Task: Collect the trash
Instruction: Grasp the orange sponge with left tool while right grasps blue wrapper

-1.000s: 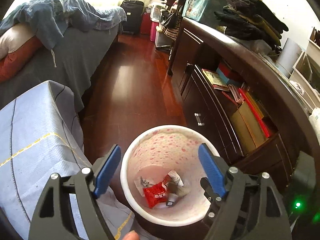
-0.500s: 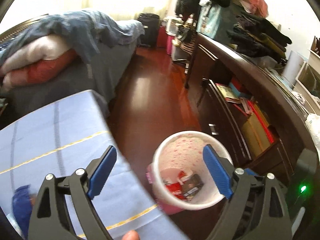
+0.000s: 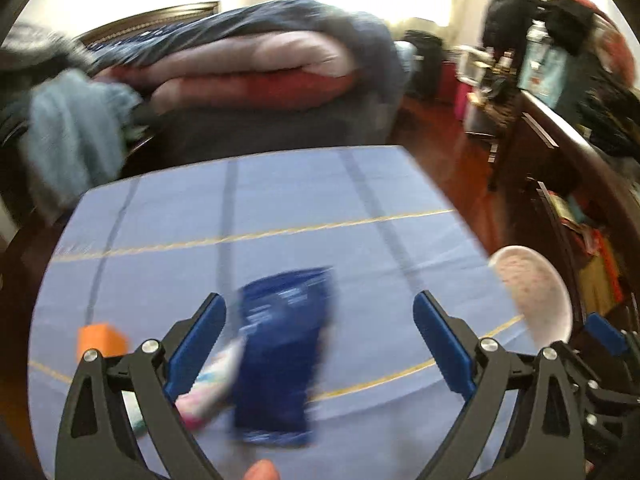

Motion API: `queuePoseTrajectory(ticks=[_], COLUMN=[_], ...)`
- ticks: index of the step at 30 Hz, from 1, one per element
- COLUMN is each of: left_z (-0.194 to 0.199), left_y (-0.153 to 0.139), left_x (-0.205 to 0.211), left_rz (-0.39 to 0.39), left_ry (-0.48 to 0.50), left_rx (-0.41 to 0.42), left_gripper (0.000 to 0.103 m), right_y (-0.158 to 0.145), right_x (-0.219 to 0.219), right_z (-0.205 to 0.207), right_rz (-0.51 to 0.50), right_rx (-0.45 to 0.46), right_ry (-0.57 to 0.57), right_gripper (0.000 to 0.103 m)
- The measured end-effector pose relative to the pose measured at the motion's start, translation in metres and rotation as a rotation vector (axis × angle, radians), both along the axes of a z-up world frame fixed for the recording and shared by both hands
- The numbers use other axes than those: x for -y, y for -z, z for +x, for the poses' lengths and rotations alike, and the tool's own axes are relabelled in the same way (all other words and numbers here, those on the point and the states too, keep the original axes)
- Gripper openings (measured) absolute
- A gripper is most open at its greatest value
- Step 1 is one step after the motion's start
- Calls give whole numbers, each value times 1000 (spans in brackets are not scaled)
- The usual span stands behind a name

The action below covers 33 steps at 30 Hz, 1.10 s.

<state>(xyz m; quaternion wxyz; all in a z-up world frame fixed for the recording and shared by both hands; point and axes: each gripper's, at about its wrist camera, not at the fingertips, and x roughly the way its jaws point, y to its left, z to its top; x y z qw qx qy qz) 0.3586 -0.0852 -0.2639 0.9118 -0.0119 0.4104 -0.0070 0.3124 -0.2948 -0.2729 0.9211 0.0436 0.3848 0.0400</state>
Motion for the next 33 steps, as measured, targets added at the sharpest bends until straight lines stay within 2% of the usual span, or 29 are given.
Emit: queuePoseTrajectory(ticks=[5, 11, 16, 20, 21, 22, 24, 26, 27, 30, 33], left_z=[-14, -22, -9, -3, -3, -3, -2, -4, -5, -10, -14], left_y=[3, 11, 30, 42, 45, 47, 52, 55, 56, 55, 53], left_x=[-62, -126, -138, -144, -146, -146, -153, -157, -161, -171, -177], left_rz=[28, -4, -16, -41, -49, -59, -93, -87, -87, -136, -126], left_ry=[-135, -261, -257, -257, -262, -263, -268, -282, -290, -293, -302], left_rx=[1, -11, -51, -52, -54, -56, -70, -67, -63, -53, -39], left_gripper=[95, 95, 95, 94, 91, 79, 64, 51, 41, 38, 38], right_y=[-3, -5, -3, -1, 0, 0, 1, 4, 7, 18, 29], right_x=[-50, -94, -119, -132, -135, -138, -145, -155, -159, -176, -193], right_z=[-7, -10, -9, -5, -3, 0, 5, 12, 15, 25, 31], right_rz=[-15, -33, -38, -40, -40, -40, -32, -18, -10, 1, -17], right_rx=[-3, -8, -20, -33, -37, -40, -46, -63, -73, -109, -131], right_ry=[-113, -193, -230, -239, -240, -241, -244, -256, -262, -280, -285], right_gripper=[83, 83, 83, 83, 83, 83, 83, 83, 83, 83, 83])
